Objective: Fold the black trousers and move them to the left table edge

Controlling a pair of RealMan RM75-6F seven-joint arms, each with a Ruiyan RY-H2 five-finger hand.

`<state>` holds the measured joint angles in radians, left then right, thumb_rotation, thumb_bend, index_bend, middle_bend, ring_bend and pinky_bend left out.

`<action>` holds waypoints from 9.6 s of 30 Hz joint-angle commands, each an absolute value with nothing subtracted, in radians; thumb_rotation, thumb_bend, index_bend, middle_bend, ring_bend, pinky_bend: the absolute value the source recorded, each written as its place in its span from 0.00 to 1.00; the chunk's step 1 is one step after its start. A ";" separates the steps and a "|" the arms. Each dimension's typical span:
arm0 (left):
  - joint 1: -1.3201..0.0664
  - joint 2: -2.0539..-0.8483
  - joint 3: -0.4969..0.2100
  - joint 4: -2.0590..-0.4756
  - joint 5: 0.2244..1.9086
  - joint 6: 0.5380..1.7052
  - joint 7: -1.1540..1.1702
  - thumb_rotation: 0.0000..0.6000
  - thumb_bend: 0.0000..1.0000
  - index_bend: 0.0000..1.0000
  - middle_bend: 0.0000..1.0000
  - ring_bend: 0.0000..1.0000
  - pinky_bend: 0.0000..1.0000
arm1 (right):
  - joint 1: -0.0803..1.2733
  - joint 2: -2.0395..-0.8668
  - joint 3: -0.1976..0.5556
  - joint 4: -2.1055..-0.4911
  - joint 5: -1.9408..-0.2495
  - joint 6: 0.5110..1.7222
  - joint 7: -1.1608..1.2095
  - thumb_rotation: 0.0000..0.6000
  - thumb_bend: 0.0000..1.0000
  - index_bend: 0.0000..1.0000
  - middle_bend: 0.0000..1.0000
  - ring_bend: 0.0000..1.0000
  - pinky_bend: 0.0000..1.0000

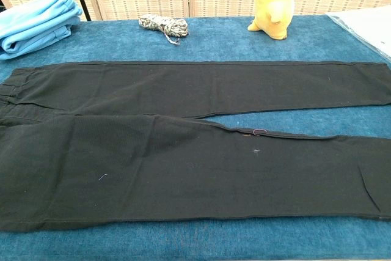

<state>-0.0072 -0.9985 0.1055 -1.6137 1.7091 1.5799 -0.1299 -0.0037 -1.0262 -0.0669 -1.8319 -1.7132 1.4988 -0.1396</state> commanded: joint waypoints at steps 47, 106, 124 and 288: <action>-0.012 -0.973 0.112 -1.620 1.715 1.561 -0.180 1.00 0.00 0.00 0.00 0.00 0.00 | 0.067 -1.341 -0.124 -1.440 -1.798 1.379 -0.178 1.00 0.00 0.13 0.08 0.00 0.01; -0.012 -0.961 0.113 -1.624 1.710 1.556 -0.213 1.00 0.00 0.00 0.00 0.00 0.00 | 0.075 -1.505 -0.115 -1.151 -1.753 1.462 -0.092 1.00 0.39 0.48 0.42 0.29 0.43; -0.029 -0.984 0.119 -1.590 1.769 1.555 -0.187 1.00 0.00 0.00 0.00 0.00 0.00 | 0.080 -1.524 -0.116 -1.123 -1.752 1.486 -0.037 1.00 0.52 0.58 0.52 0.38 0.56; -0.522 -1.337 -0.072 -1.132 1.449 1.010 -0.160 1.00 0.38 0.66 0.65 0.44 0.47 | 0.468 -1.390 0.208 -1.178 -1.331 1.002 -0.017 1.00 0.68 0.62 0.55 0.39 0.57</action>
